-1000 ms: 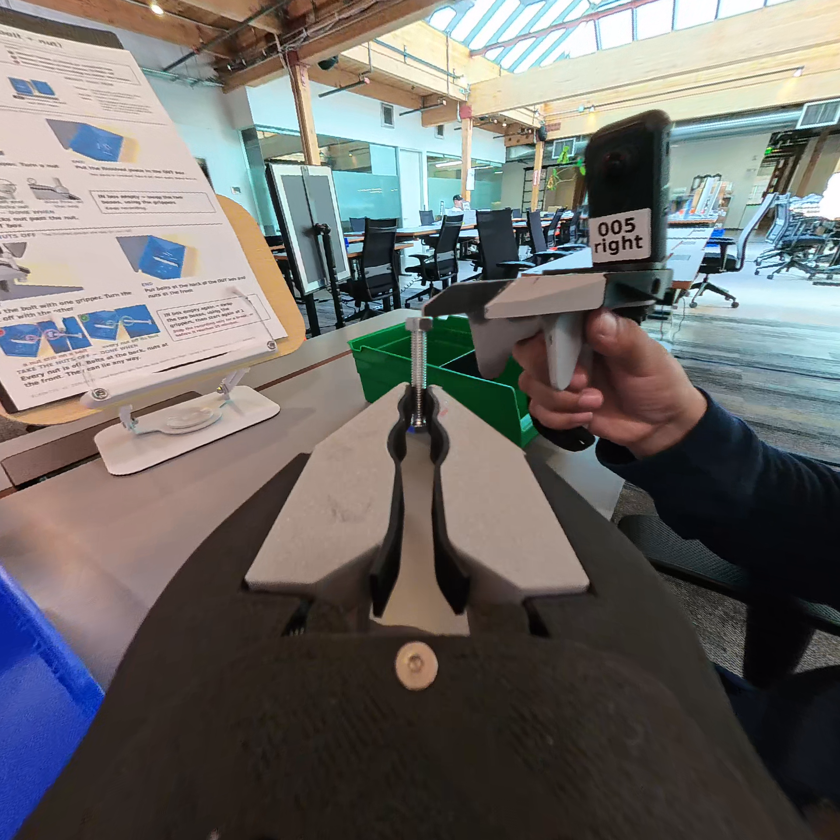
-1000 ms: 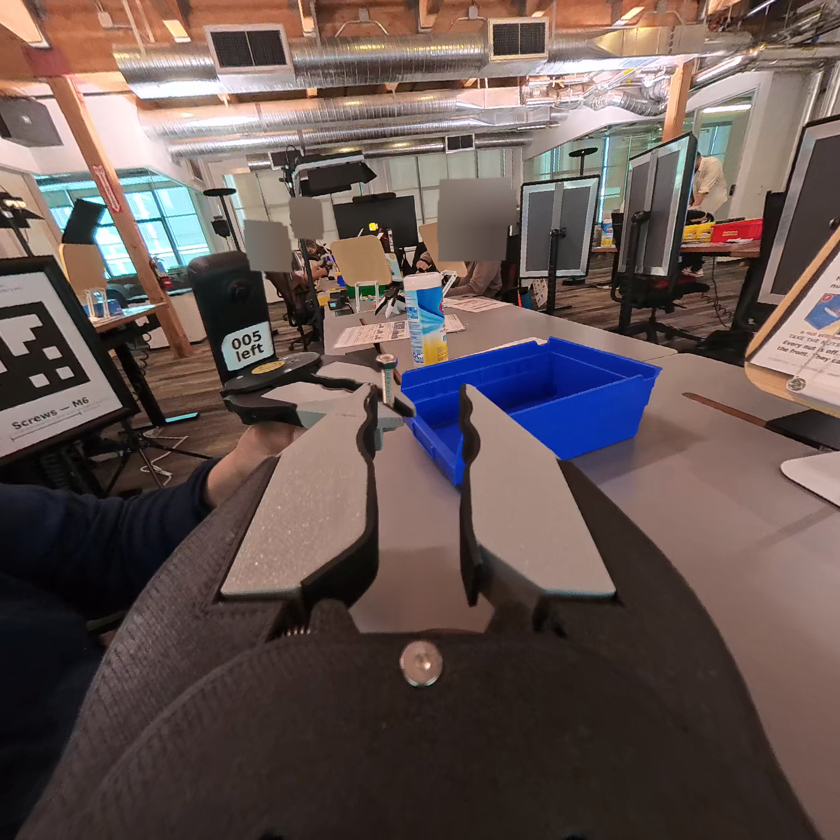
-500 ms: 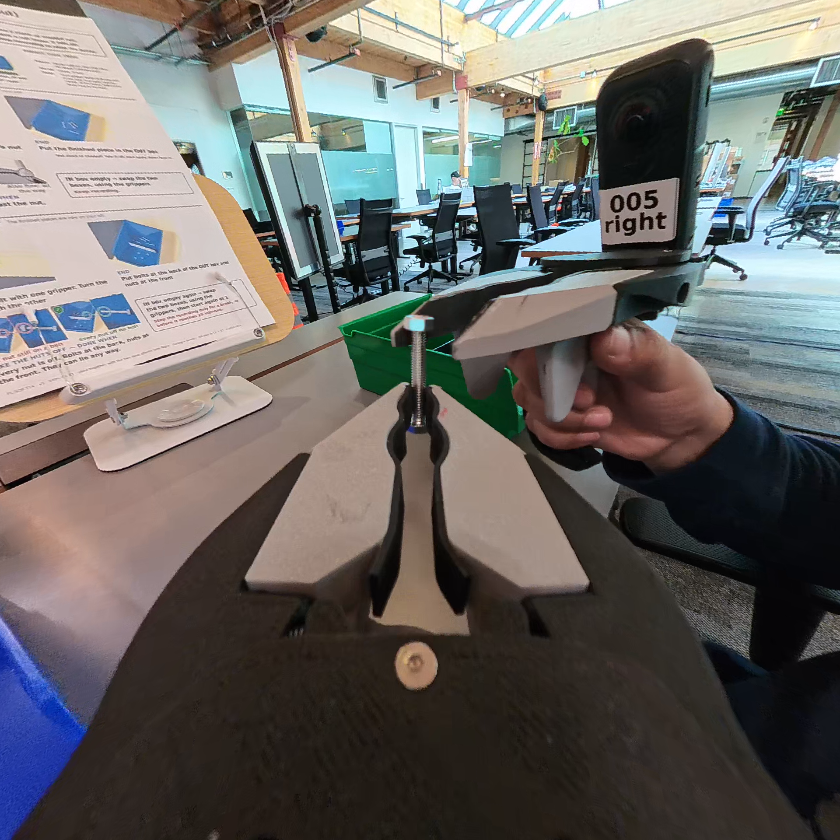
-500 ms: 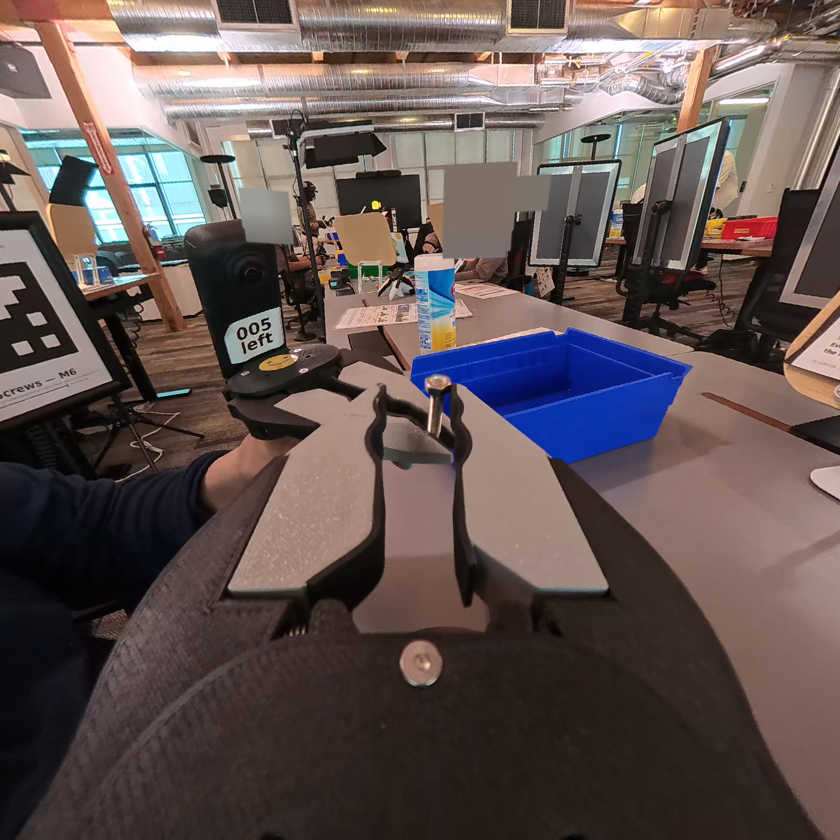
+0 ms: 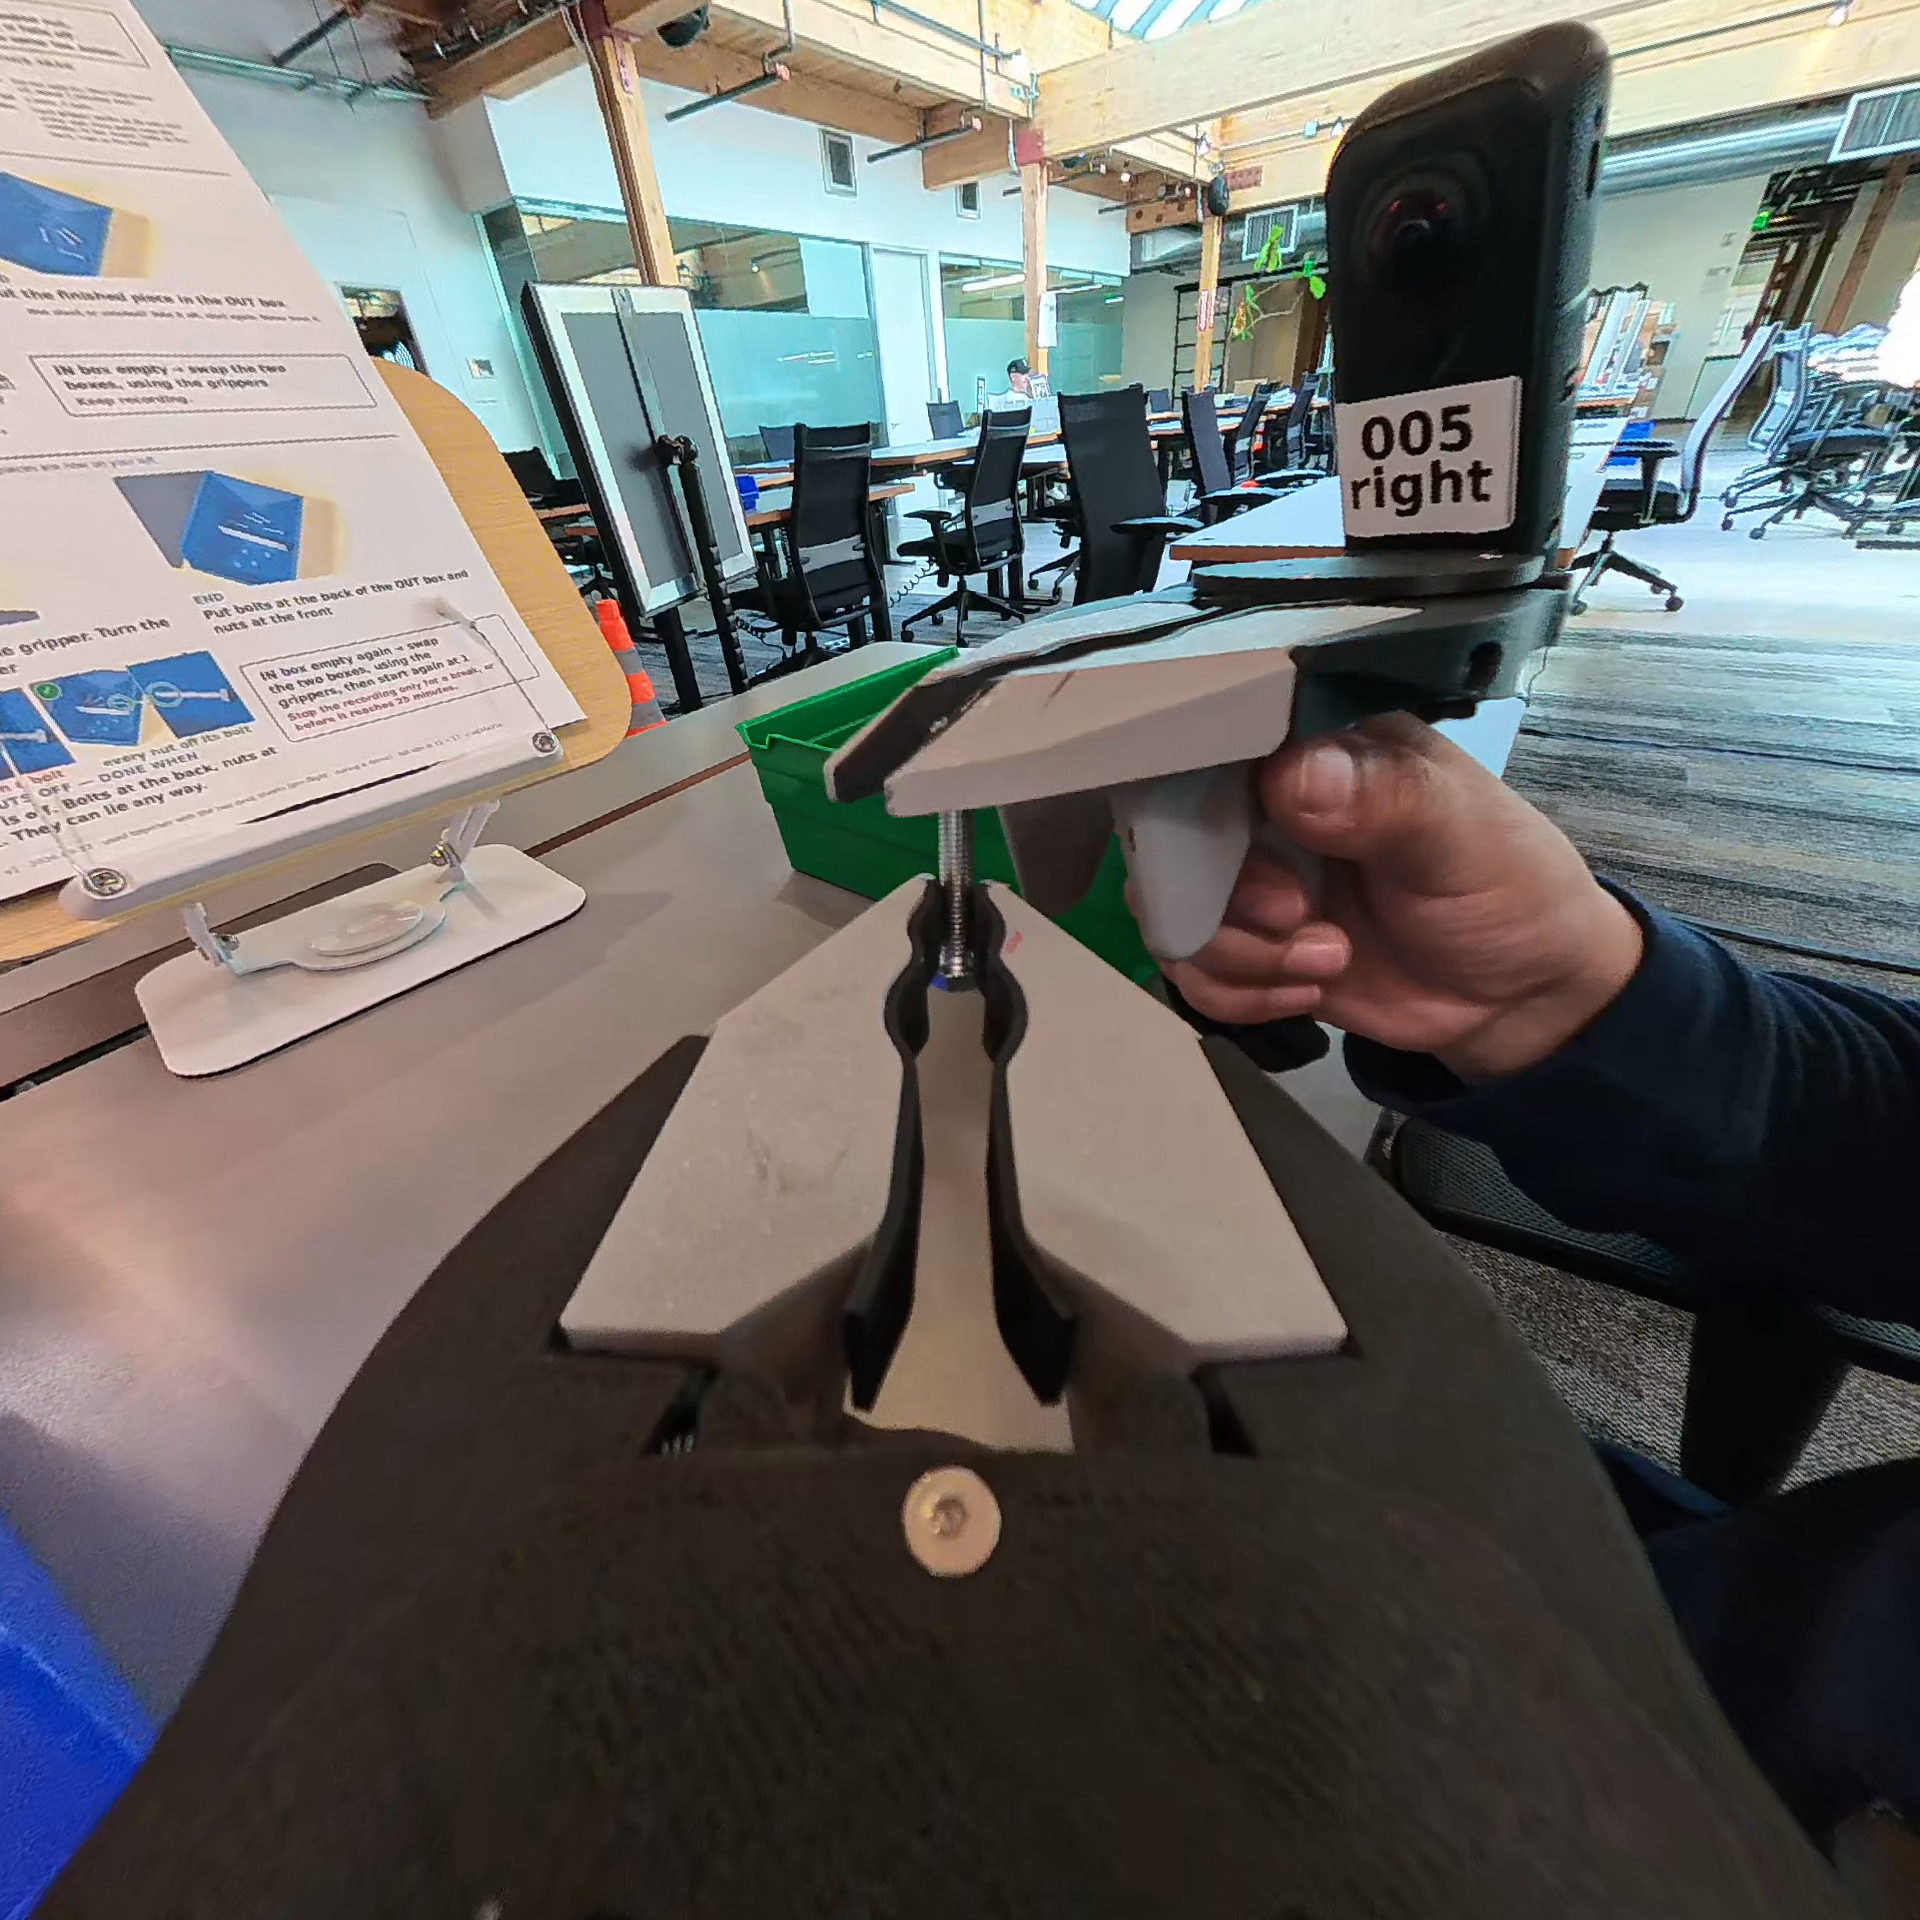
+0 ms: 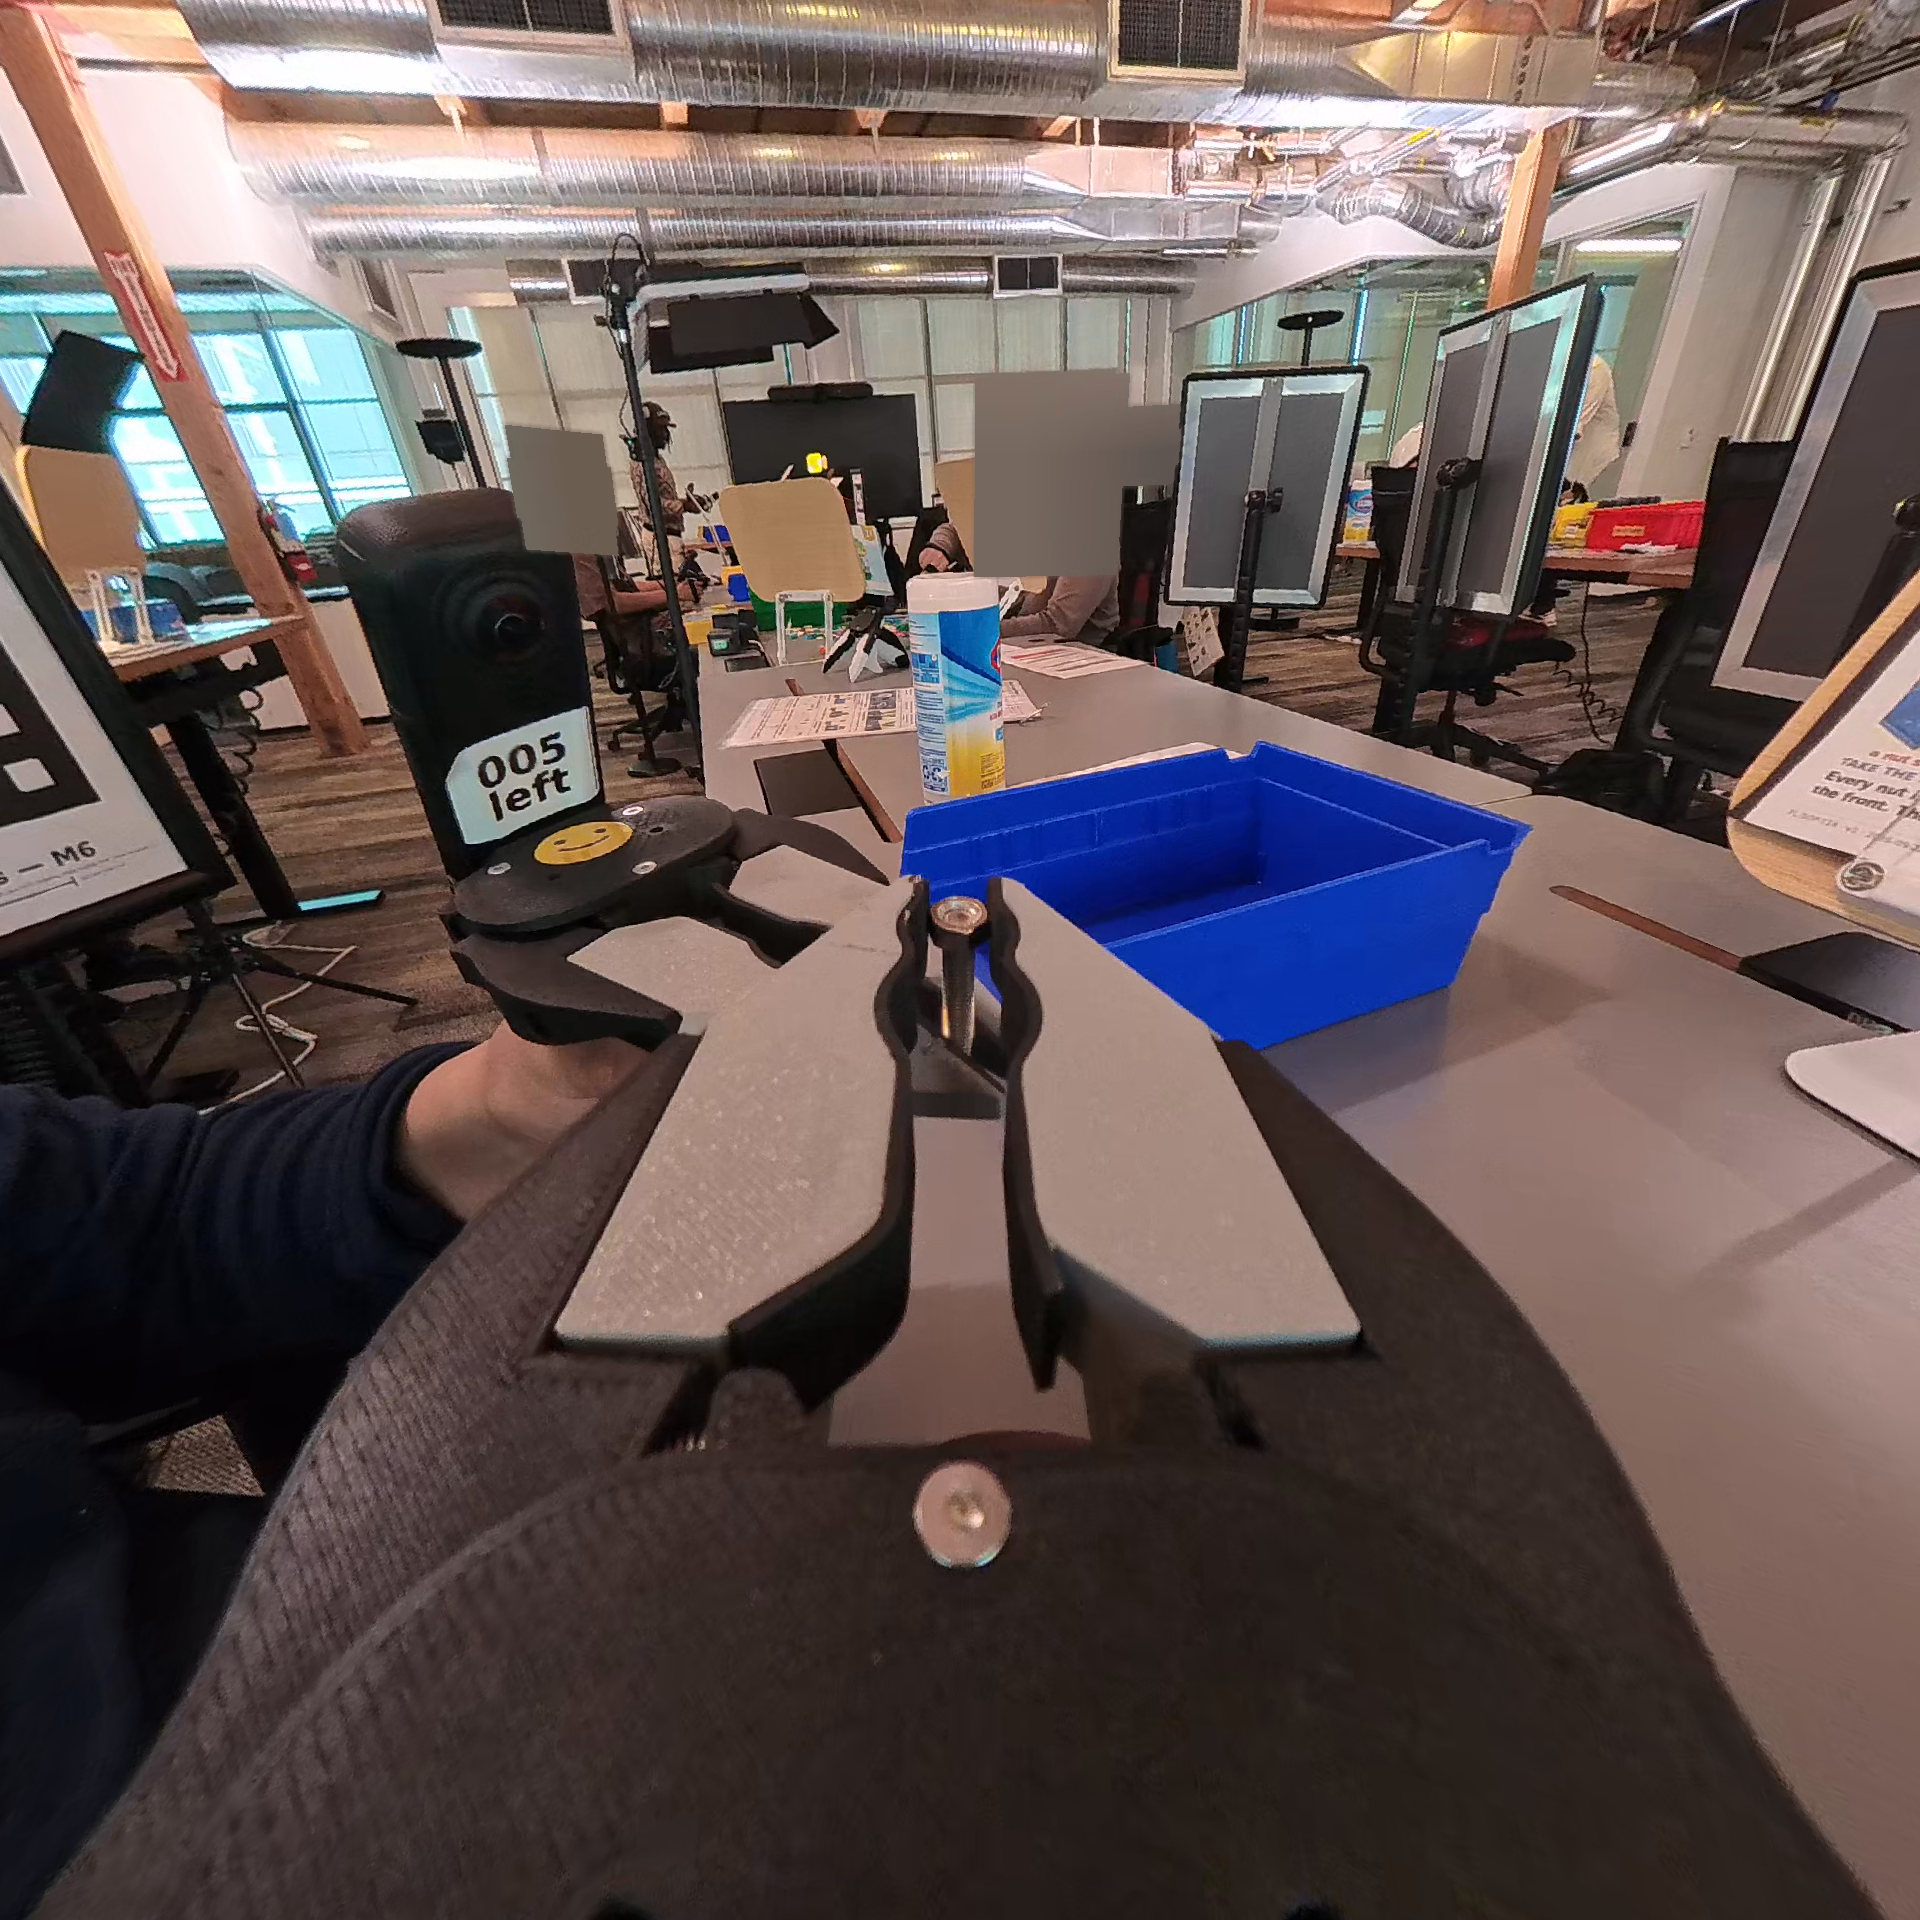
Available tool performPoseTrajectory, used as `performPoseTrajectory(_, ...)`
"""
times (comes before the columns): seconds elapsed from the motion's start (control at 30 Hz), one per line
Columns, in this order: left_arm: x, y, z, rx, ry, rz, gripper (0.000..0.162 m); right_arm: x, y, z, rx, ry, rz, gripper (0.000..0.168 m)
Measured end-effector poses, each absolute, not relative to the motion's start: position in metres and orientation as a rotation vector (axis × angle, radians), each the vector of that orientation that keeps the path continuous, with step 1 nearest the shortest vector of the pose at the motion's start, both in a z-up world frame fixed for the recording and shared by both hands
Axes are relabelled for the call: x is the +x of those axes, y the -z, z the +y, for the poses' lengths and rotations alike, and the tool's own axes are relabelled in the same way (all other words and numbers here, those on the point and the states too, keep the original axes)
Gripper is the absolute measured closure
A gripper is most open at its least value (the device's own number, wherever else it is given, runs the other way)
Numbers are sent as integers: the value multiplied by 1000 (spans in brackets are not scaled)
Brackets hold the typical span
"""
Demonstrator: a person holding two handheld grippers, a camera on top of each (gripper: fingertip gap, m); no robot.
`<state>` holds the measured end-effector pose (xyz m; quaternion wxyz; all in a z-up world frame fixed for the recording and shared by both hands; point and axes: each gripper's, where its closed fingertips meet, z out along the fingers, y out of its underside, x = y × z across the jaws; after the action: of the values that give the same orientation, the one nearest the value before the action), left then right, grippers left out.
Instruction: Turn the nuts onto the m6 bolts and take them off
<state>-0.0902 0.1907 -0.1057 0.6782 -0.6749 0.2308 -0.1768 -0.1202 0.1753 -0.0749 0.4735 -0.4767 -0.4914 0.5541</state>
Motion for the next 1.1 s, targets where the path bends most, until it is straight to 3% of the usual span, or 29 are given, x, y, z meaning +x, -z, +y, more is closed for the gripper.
performPoseTrajectory(0.5, -92, 107, 192, -1524, 389, 527, 159, -120, 77, 177, -1172, -1362, -1223, 161)
performPoseTrajectory(0.83, -108, 102, 195, -1517, 366, 471, 159, -115, 73, 183, -1175, -1346, -1195, 147)
performPoseTrajectory(1.1, -103, 108, 196, -1537, 361, 491, 159, -121, 77, 178, -1167, -1312, -1208, 150)
